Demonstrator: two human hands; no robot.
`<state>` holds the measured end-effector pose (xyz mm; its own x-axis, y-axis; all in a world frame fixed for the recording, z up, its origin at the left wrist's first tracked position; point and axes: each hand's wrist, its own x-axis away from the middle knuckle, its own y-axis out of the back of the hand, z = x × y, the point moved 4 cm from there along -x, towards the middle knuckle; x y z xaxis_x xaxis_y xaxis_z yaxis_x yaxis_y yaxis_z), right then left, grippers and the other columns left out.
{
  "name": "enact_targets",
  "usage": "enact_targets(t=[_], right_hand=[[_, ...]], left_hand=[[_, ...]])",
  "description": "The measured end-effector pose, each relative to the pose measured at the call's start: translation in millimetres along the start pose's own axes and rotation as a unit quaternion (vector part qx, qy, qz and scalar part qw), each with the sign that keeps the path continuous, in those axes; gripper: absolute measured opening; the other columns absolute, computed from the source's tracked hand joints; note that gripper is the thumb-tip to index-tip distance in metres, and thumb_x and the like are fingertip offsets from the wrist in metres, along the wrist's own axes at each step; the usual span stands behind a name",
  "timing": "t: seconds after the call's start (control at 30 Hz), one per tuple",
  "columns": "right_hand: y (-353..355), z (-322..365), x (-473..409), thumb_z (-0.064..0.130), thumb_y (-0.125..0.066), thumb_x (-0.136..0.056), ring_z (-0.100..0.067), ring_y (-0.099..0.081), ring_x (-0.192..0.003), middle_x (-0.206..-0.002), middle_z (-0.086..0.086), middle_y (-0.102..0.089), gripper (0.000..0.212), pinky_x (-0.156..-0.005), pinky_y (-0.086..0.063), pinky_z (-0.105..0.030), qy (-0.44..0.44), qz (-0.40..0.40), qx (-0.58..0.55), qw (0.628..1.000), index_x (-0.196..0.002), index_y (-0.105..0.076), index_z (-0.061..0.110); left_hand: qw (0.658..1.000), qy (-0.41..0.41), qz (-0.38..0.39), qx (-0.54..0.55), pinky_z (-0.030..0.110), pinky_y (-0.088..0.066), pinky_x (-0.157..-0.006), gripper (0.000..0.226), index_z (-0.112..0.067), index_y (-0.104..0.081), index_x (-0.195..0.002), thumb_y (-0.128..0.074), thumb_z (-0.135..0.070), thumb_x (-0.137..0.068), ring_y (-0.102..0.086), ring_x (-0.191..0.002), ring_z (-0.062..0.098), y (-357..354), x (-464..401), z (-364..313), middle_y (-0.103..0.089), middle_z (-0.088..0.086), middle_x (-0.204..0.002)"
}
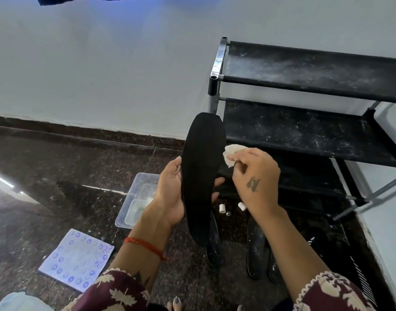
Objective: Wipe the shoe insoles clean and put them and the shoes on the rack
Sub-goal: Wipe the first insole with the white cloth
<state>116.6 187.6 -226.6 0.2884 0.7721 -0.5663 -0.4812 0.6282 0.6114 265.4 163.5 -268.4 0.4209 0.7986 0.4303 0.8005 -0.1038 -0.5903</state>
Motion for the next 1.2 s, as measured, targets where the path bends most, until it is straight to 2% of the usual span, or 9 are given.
enact_targets(t=[0.17,0.3,0.47,0.57,0.63,0.73,0.8,0.9,1.2], right_hand=[[-13,21,10,-0.004,-0.065,-0.075,-0.018,-0.061,-0.081,-0.087,-0.002,-0.069,0.024,-0.073,-0.049,-0.024,0.082,0.046,-0.014,0.995,-0.089,-0.075,0.013],[-23,21,14,-0.005,-0.069,-0.072,-0.023,-0.059,-0.079,-0.086,-0.003,-0.067,0.023,-0.066,-0.051,-0.027,0.109,0.099,0.024,0.989,-0.085,-0.076,0.013],[-11,3,5,-0.001,-0.066,-0.073,-0.021,-0.058,-0.078,-0.08,-0.002,-0.066,0.018,-0.066,-0.042,-0.021,0.038,0.076,0.054,0.995,-0.079,-0.075,0.012],[0,-7,-1,0.0,-0.056,-0.077,-0.008,-0.058,-0.076,-0.082,0.003,-0.068,0.024,-0.066,-0.041,-0.008,-0.089,0.027,-0.039,0.995,-0.082,-0.074,0.015],[0,-15,-1,0.008,-0.059,-0.082,-0.003,-0.06,-0.074,-0.082,0.007,-0.068,0.017,-0.066,-0.045,-0.008,-0.224,0.049,-0.137,0.964,-0.084,-0.071,0.019],[-11,-22,8,0.012,-0.065,-0.082,-0.012,-0.064,-0.079,-0.089,-0.003,-0.068,0.006,-0.063,-0.053,-0.022,-0.443,0.138,-0.355,0.811,-0.087,-0.067,0.014],[-19,-21,13,0.011,-0.066,-0.081,-0.014,-0.063,-0.078,-0.086,-0.004,-0.067,0.006,-0.066,-0.054,-0.025,-0.478,0.2,-0.388,0.762,-0.086,-0.067,0.013],[-37,-16,23,0.008,-0.063,-0.083,-0.018,-0.063,-0.081,-0.09,-0.008,-0.068,0.006,-0.075,-0.054,-0.033,-0.462,0.256,-0.365,0.767,-0.083,-0.065,0.013],[-91,-36,61,0.012,-0.064,-0.083,-0.02,-0.063,-0.09,-0.091,-0.004,-0.066,0.016,-0.075,-0.057,-0.032,-0.443,0.298,-0.23,0.814,-0.069,-0.063,0.019]], left_hand=[[1.0,-0.006,0.011,-0.006,0.042,-0.05,-0.076,0.054,-0.014,-0.075,-0.09,-0.029,-0.043,-0.097,-0.07,-0.075,0.027,-4,0,0,-0.073,0.011,-0.089],[1.0,-0.003,0.004,-0.014,0.04,-0.052,-0.077,0.052,-0.011,-0.069,-0.104,-0.027,-0.042,-0.099,-0.07,-0.077,0.024,-2,1,2,-0.073,0.01,-0.09],[1.0,0.025,-0.018,-0.002,0.049,-0.045,-0.09,0.054,-0.009,-0.064,-0.116,-0.025,-0.043,-0.098,-0.065,-0.098,0.037,-2,2,3,-0.067,0.019,-0.112],[0.999,0.039,-0.03,0.008,0.049,-0.044,-0.093,0.053,-0.012,-0.059,-0.123,-0.025,-0.045,-0.098,-0.06,-0.11,0.04,0,2,3,-0.066,0.019,-0.116],[0.998,0.042,-0.039,0.015,0.05,-0.045,-0.093,0.052,-0.013,-0.058,-0.124,-0.026,-0.046,-0.099,-0.061,-0.108,0.04,2,2,2,-0.066,0.02,-0.115],[0.997,0.042,-0.066,0.017,0.051,-0.048,-0.091,0.053,-0.01,-0.059,-0.122,-0.028,-0.047,-0.1,-0.063,-0.103,0.039,4,0,2,-0.066,0.021,-0.114],[0.995,0.043,-0.093,0.015,0.048,-0.054,-0.082,0.054,-0.007,-0.061,-0.119,-0.029,-0.046,-0.1,-0.066,-0.095,0.035,8,-2,5,-0.068,0.02,-0.111],[0.989,0.045,-0.142,0.017,0.034,-0.057,-0.054,0.048,-0.006,-0.062,-0.12,-0.035,-0.041,-0.101,-0.071,-0.079,0.027,17,-8,14,-0.069,0.016,-0.107],[0.959,0.057,-0.276,-0.018,0.036,-0.054,-0.078,0.04,-0.002,-0.06,-0.121,-0.045,-0.031,-0.098,-0.065,-0.095,0.026,67,-38,54,-0.067,0.014,-0.112]])
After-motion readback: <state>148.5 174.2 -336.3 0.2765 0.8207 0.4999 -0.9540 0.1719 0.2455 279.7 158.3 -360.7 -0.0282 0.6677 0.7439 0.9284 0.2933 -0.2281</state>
